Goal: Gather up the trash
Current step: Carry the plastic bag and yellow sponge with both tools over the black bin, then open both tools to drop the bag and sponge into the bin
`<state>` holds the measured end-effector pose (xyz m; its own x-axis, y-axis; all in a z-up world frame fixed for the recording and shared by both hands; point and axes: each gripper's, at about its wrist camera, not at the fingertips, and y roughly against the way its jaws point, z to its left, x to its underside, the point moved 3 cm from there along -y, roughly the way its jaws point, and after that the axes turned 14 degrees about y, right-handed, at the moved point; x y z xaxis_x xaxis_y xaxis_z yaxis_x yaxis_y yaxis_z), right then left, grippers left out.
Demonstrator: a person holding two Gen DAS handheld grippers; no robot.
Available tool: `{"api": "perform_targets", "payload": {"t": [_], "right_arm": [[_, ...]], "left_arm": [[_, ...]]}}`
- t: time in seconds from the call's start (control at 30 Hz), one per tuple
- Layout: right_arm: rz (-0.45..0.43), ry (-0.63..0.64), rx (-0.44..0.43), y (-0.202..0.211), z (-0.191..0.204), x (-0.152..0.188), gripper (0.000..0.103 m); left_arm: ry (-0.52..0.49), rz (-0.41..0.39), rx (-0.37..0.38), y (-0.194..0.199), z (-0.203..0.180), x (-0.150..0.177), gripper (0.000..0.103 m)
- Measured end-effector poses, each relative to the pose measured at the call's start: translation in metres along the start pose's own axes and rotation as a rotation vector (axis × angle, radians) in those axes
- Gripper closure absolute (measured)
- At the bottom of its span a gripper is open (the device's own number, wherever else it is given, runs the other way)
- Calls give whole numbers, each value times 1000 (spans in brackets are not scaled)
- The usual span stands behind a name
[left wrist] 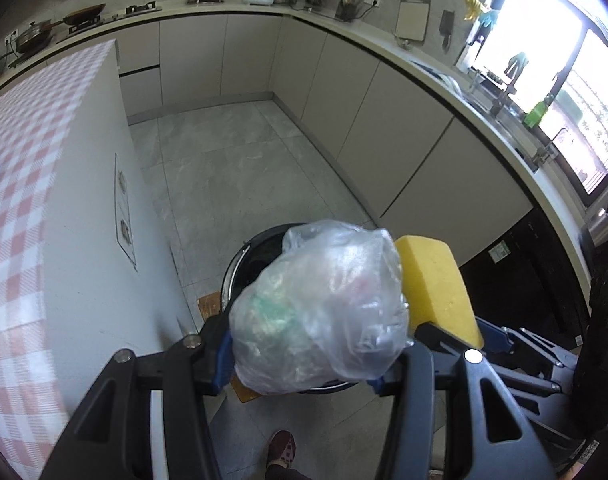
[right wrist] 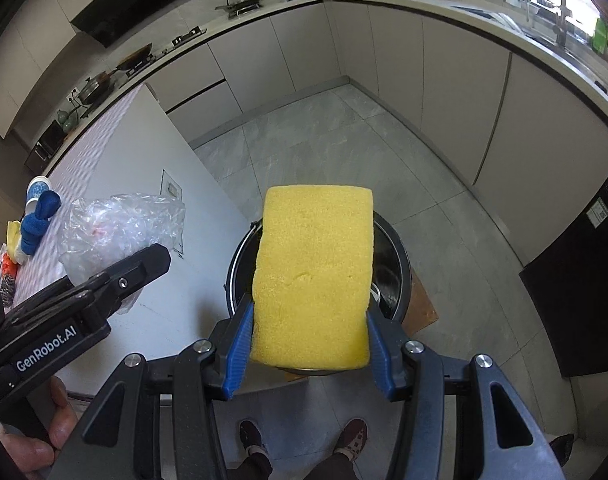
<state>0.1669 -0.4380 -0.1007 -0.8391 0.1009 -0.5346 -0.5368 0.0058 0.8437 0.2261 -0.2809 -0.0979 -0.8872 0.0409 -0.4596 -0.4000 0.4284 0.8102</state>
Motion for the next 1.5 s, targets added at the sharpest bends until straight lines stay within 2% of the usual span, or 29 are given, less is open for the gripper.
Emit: {"api": "perform_targets", "payload": {"t": [0.4, 0.6, 0.7, 0.77, 0.83, 1.1, 1.3, 1.5], "right_arm": [[68, 25, -59, -47, -24, 2, 48], [102, 58, -73, -71, -27, 5, 41], [113, 83, -54, -80, -30, 6, 29], [113, 99, -32, -84, -32, 4, 29], [109, 96, -32, -84, -35, 2, 29], [47, 48, 13, -41, -45, -7, 29], [14, 29, -28, -1, -29, -24, 29], [-39, 52, -89, 33, 5, -49, 26]], "left_arm": [[24, 27, -75, -38, -7, 2, 51], [44, 46, -101, -59, -9, 2, 49], [57, 56, -111, -70, -7, 1, 38], [71, 58, -108, -73, -5, -1, 29], [79, 52, -114, -72, -3, -3, 28], [57, 21, -91, -37, -14, -10, 28], [58, -37, -87, 22, -15, -19, 28], [89, -100, -105, 79, 9, -25, 28]]}}
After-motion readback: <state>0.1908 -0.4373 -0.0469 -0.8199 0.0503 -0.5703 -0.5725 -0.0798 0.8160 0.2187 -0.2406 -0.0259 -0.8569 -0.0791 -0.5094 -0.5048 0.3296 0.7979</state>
